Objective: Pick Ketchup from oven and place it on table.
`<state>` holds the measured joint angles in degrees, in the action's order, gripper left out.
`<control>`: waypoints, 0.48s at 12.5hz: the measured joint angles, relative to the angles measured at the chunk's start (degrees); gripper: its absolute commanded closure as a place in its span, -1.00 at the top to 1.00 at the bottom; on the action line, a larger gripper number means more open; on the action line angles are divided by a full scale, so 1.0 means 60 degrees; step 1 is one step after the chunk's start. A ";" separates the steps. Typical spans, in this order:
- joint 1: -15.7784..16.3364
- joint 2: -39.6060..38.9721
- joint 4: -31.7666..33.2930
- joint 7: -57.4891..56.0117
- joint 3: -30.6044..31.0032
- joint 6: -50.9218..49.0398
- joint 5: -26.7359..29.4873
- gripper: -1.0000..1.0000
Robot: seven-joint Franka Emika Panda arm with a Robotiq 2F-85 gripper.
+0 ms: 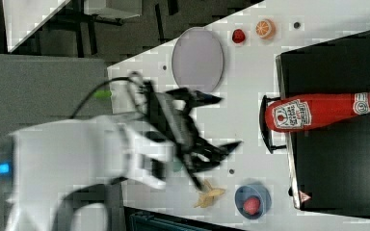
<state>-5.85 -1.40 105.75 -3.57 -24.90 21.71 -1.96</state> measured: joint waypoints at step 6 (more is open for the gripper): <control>-0.0195 -0.2025 -0.0131 -0.0095 -0.1212 0.1567 0.0809 1.00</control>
<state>-7.02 -13.55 104.97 -4.14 -32.17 31.11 2.89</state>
